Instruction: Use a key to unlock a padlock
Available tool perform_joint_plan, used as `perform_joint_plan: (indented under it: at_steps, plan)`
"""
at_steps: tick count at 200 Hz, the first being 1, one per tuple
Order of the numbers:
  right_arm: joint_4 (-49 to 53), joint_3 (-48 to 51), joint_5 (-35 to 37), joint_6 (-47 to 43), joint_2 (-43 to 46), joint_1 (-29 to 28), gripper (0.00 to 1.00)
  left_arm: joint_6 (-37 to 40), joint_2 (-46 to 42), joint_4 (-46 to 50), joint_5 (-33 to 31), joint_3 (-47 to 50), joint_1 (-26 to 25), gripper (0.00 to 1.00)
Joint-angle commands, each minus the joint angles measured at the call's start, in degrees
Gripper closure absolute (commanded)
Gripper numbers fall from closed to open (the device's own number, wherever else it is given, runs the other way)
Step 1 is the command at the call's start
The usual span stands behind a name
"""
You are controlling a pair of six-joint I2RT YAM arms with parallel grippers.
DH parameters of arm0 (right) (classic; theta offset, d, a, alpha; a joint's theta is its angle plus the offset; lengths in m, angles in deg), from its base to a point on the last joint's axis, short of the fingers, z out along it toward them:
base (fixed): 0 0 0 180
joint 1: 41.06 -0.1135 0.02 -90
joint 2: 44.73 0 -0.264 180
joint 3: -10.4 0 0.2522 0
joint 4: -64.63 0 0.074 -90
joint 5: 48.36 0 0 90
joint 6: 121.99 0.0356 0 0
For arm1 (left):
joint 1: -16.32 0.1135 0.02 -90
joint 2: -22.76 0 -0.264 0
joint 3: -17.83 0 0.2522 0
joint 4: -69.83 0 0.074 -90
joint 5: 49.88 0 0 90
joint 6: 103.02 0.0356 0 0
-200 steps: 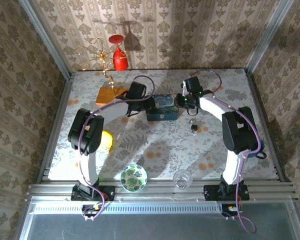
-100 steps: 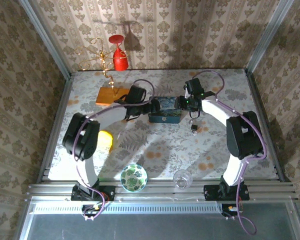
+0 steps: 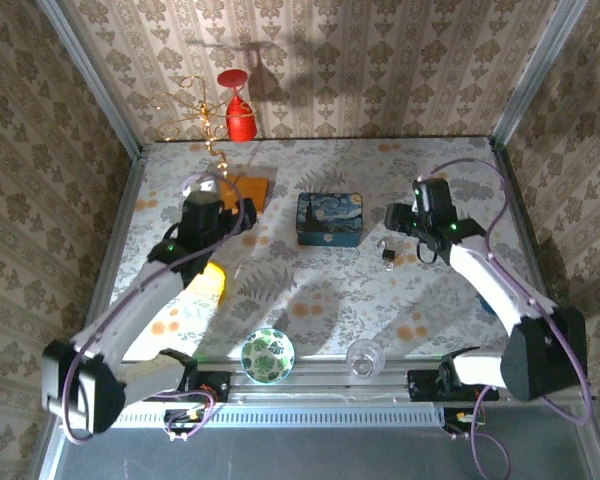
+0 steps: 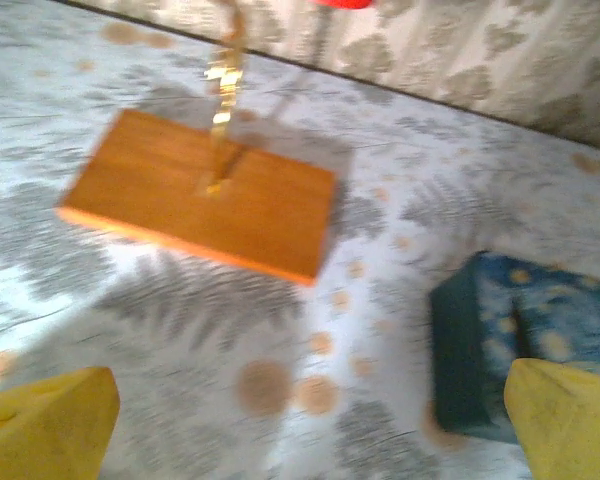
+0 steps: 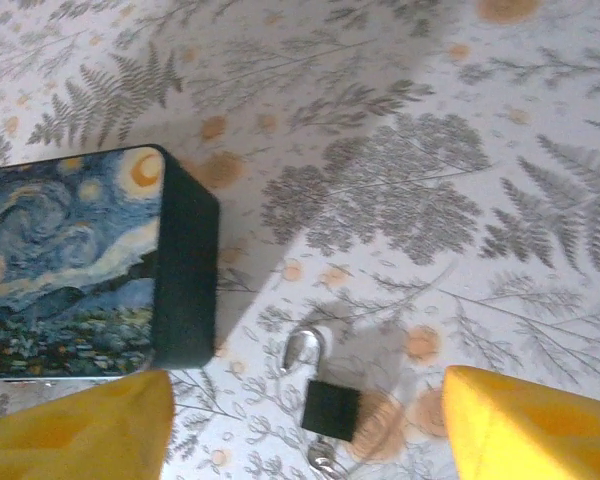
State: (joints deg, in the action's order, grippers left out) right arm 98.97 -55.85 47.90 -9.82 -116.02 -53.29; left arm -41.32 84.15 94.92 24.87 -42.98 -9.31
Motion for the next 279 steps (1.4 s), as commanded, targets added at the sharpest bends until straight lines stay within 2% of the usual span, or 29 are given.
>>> perform_joint_plan:
  at_steps: [1, 7, 11, 14, 40, 64, 84, 106, 144, 195, 235, 279]
  plan:
    - [-1.9, 4.5, 6.3, -0.6, 5.9, 0.6, 0.22, 5.9, -7.3, 0.3, -10.2, 6.3, 2.2, 0.0]
    - [-1.9, 5.8, 7.1, -0.6, 7.6, 0.8, 0.17, 7.2, -9.5, -0.5, -11.4, 8.4, 2.6, 0.0]
    - [-1.9, 6.6, 7.7, -0.5, 8.6, 0.9, 0.04, 7.9, -10.9, -1.1, -12.2, 9.8, 2.9, 0.0]
    - [-1.9, 7.2, 8.1, -0.5, 9.4, 1.1, 0.0, 8.6, -11.9, -1.6, -12.7, 10.9, 3.1, 0.0]
    - [-2.4, 12.6, 10.0, -0.5, 16.5, 2.0, 0.0, 15.2, -20.5, -10.9, -14.7, 21.1, 4.7, 0.0]
    - [-3.5, 17.0, 12.5, 0.4, 21.3, 2.5, 0.0, 20.6, -25.1, -19.3, -11.6, 28.4, 7.7, 0.0]
    - [-5.8, 20.4, 15.3, 1.1, 23.7, 2.7, 0.0, 23.1, -24.6, -24.9, -7.6, 31.5, 12.0, 0.0]
    - [-10.3, 24.0, 19.1, 1.3, 24.6, 2.7, 0.0, 25.1, -20.9, -31.3, -2.2, 33.1, 17.4, 0.0]
    - [-20.7, 28.5, 19.4, -3.8, 24.3, 2.9, 0.0, 24.1, -11.0, -40.6, 10.1, 33.1, 25.7, 0.0]
    - [-34.7, 33.1, 20.2, -12.4, 22.5, 2.9, 0.0, 27.2, 2.4, -55.1, 14.9, 33.6, 26.1, 0.0]
    - [-37.9, 33.5, 20.3, -14.8, 19.3, 3.3, 0.0, 29.8, 11.2, -65.9, 17.4, 33.6, 26.2, 0.0]
    - [-44.1, 35.3, 19.0, -16.2, 15.8, 3.9, 0.0, 31.0, 17.5, -69.2, 19.0, 32.0, 26.6, 0.0]
